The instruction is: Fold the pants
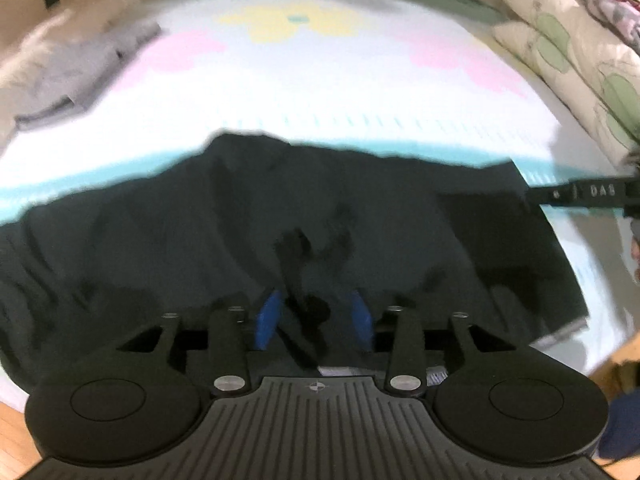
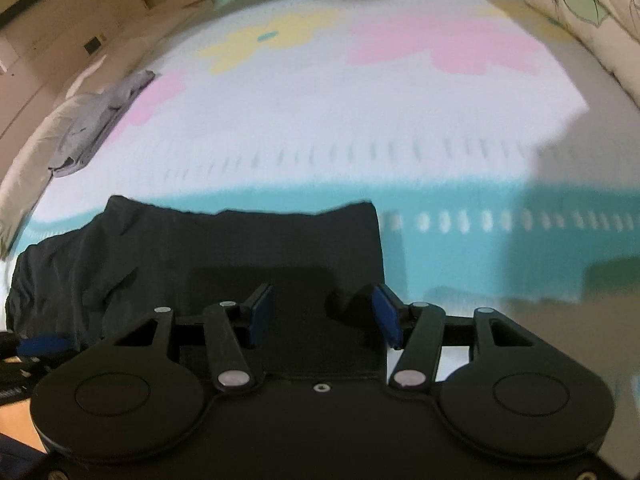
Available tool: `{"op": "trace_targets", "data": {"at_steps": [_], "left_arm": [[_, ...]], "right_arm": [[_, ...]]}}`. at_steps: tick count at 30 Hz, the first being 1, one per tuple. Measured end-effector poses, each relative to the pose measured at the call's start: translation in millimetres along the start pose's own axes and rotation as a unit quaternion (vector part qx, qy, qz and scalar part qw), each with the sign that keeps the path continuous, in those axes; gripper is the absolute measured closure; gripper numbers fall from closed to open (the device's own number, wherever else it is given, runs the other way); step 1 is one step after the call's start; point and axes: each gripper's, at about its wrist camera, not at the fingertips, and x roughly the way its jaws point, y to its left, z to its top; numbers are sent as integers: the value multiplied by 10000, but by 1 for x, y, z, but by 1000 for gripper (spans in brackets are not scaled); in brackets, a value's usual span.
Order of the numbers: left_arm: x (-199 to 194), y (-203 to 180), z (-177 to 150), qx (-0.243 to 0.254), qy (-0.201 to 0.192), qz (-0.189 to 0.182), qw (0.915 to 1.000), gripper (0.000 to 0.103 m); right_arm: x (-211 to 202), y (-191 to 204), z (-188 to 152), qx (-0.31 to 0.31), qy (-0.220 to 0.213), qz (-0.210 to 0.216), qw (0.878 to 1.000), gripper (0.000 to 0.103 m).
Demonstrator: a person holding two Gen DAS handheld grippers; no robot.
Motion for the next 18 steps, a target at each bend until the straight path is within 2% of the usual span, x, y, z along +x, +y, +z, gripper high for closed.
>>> {"op": "trace_targets", "data": {"at_steps": [3,6,8,11,12,14,16,18], "left_arm": [[4,-11,9,124,-186,118,9997,61],[20,-25,17,338,-134,208,9991,61],[37,-27,19,299,64,280,9991,61],[69,-14,16,-9,731,363,9967,59],[71,-10,14,-93,688,297,9971,55],[69,-8,16,-15,640,316,9974,54],[60,-8,14,12,538,299,9981,55],[50,-4,12,-70,467,127,9988,54]], "right_arm": [[6,2,4,-96,-110,15,9999,42],[14,4,7,-173,-134,-27,9998,42],[19,6,8,-260,-116,-55,9996,42],[30,2,6,-317,119,-291,9990,42],[34,-1,5,-289,248,-411,9984,42],[41,-10,2,-165,448,-587,9971,42],[37,-11,3,-171,405,-532,9976,42],[30,-10,4,-185,288,-544,9979,42]]}}
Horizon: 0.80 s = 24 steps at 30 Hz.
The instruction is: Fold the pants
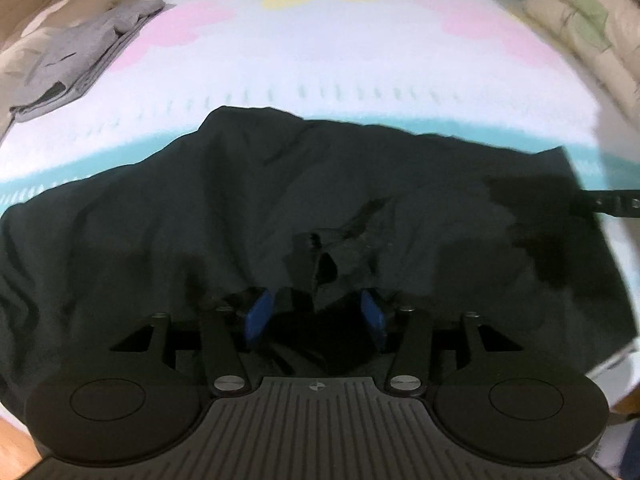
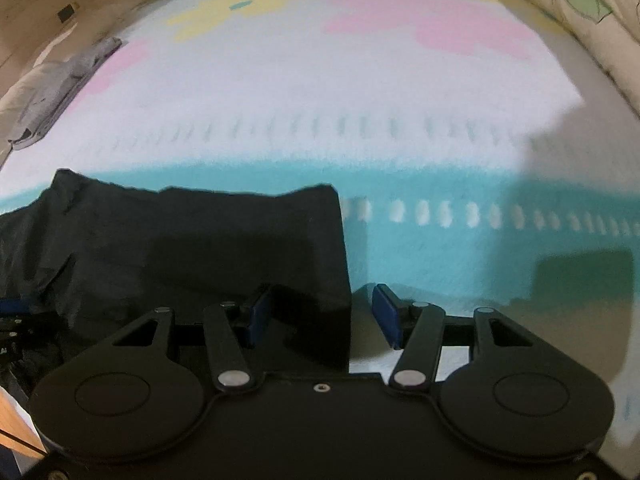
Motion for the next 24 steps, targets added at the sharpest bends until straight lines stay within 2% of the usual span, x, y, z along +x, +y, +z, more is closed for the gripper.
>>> {"op": "trace_targets", "data": {"at_steps": [2,4,6,9,13,15,17,19,20,23,24], "left_arm": [[-6,4,-3,15,-28,-260,9997,52],[-6,5,-7,19,3,-224,9997,44],[-1,6,-9,-41,74,-106,9999,43],[6,7,-8,-116,196,-167,9996,42],[15,6,-5,-117,288,-363,9989,31],[18,3,-2,-113,297,-451,9985,32],[17,-1,1,-51,228,-411,9989,40],[13,-5,0,24,56,-208,9998,85],[10,-6,0,89,-20,-70,9999,85],[0,-3,-2,24,-137,-4,9999,87],[-6,-1,-3,14,-241,29,9997,93]], "right_arm": [[-10,1,0,-29,-208,123,9997,42],[-21,6,-1,-163,-388,235,9988,39],[-29,13,-1,-286,-491,322,9979,38],[-31,23,-1,-360,-465,541,9968,38],[-31,33,-3,-513,-419,655,9957,38],[-30,34,-4,-522,-412,675,9955,38],[-31,33,-5,-490,-396,679,9957,38],[-30,32,-6,-457,-387,685,9959,38],[-30,32,-7,-455,-381,684,9959,38],[-30,31,-8,-452,-344,666,9962,38],[-30,31,-8,-441,-335,660,9963,38]]}}
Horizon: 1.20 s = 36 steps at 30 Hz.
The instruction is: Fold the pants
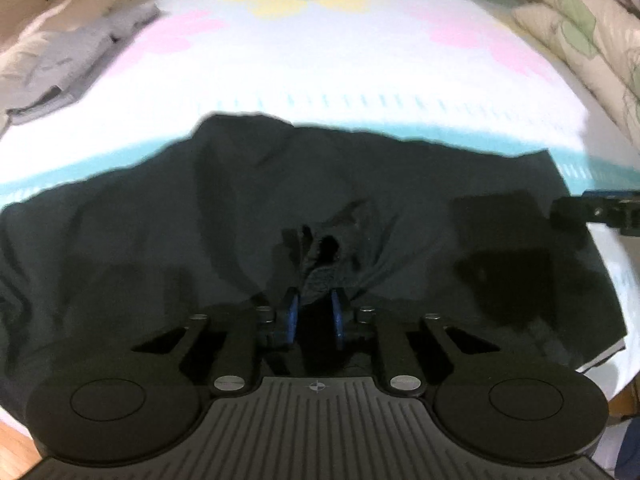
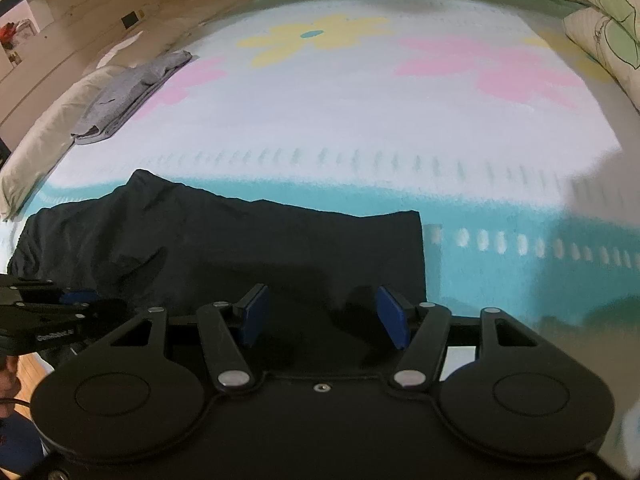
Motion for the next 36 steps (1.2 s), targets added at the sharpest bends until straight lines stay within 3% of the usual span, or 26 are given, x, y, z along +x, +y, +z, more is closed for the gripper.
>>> {"op": "trace_targets", "data": {"at_steps": [4,9,14,17,19,24,27,32,36], "left_arm": [[-19,19,3,-225,-331,60,9992,96],[18,30,3,-535,434,-254,9973,77],[-3,35,5,-670,248,-170,9973,72],[-25,38,9,-808,-190,32,9965,69],[-29,33,13,-721,-350,113,9967,60],[-13,14,24,-281,-326,354,9984,60],[3,18,23,-296,-151,565,9979,60],[18,30,28,-712,113,438,9964,58],[16,28,31,-611,120,429,9971,58]], "right_arm": [[0,2,3,22,-45,17,10000,38],[11,11,2,-108,151,80,9998,37],[35,11,-10,-235,846,-188,9960,31],[32,9,-12,-329,791,-173,9962,31],[27,7,-12,-193,680,-110,9974,31],[19,13,-7,-149,356,-16,9993,31],[19,17,-5,-182,303,4,9994,31],[26,14,-5,-181,453,-77,9988,31],[34,7,-5,-32,708,-301,9970,31]]}}
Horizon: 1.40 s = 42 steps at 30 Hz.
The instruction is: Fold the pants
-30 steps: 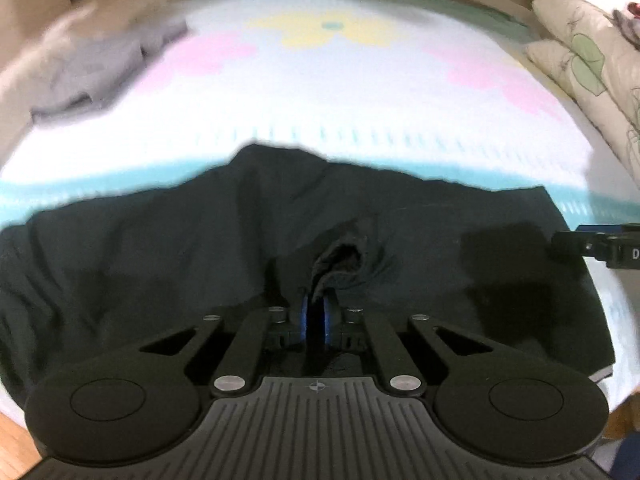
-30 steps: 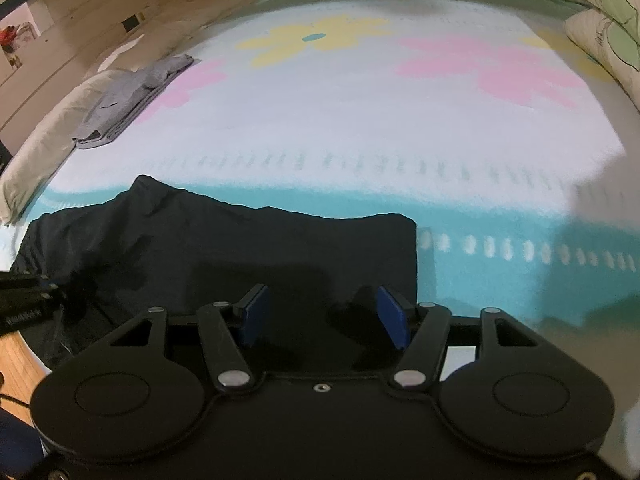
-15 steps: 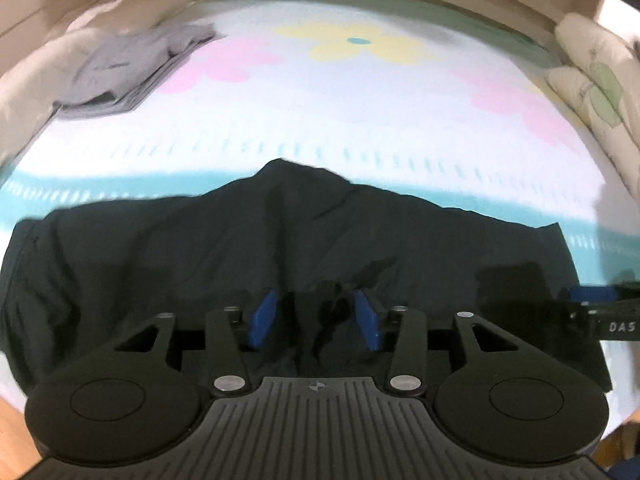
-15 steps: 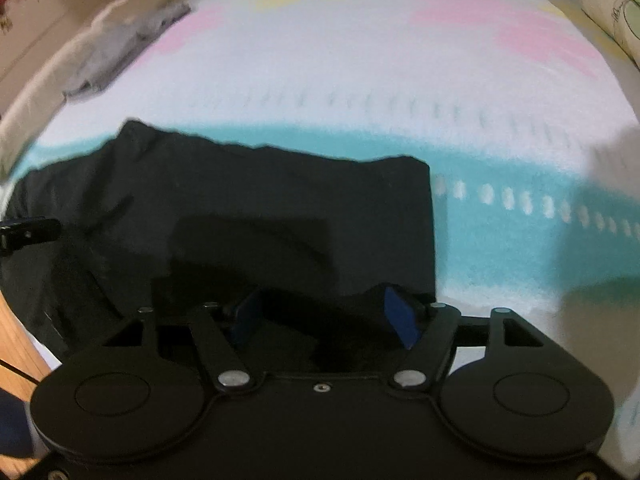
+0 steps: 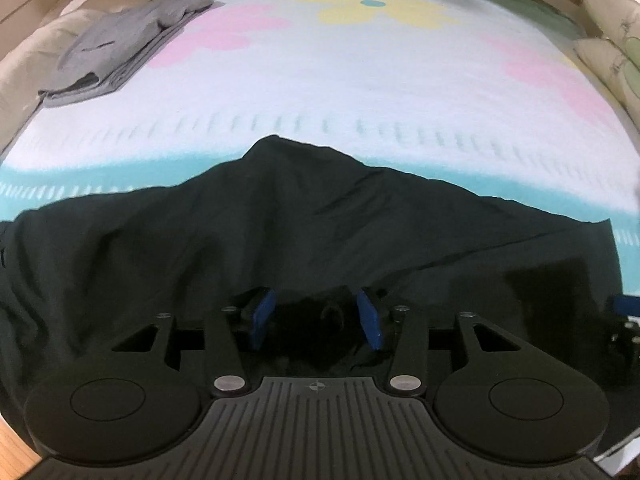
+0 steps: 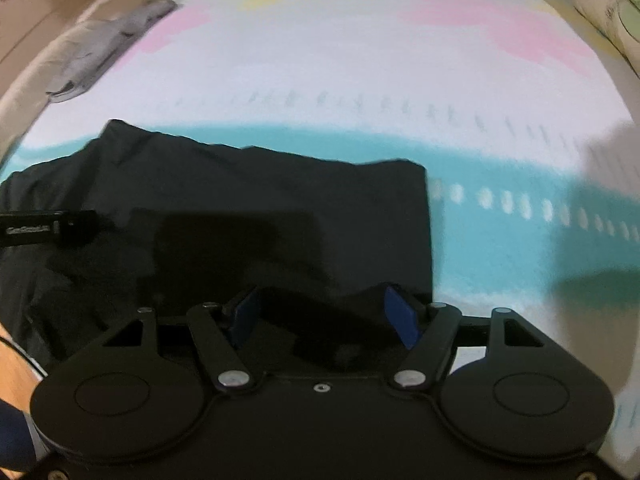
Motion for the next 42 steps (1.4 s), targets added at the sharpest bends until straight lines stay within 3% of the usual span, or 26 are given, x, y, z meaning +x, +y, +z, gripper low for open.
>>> {"op": "trace_targets", "data": {"at_steps": [5,8,10,18,26,27,30,31,37,42], "left_arm": [[-25,20,11,-322,-339,-270,9985,58],[-42,41,16,-604,-595,-104,9963,50],[-47,52,19,-751,-747,-3,9944,38],[-60,88,17,-987,-840,107,9915,37],[-84,131,-6,-1109,-1176,726,9842,37],[-87,138,-9,-1176,-1236,799,9821,37],[-92,159,-19,-1338,-1335,977,9771,37],[-92,165,-22,-1391,-1323,1004,9762,37],[-85,197,-50,-1779,-992,607,9772,29],[-82,208,-71,-1916,-833,337,9774,29]], "right_arm": [[-10,-3,5,159,-207,90,9996,31],[-18,-1,6,190,-368,170,9990,31],[-22,3,5,134,-452,205,9987,31],[-42,40,9,-181,-753,678,9947,30],[-21,111,20,-790,-779,1282,9855,30],[-19,120,22,-899,-798,1350,9835,32],[-13,154,24,-1352,-804,1453,9768,57],[-10,165,26,-1513,-793,1449,9746,60],[16,208,29,-1965,-622,1551,9662,60],[45,228,35,-2059,-345,1207,9705,60]]}}
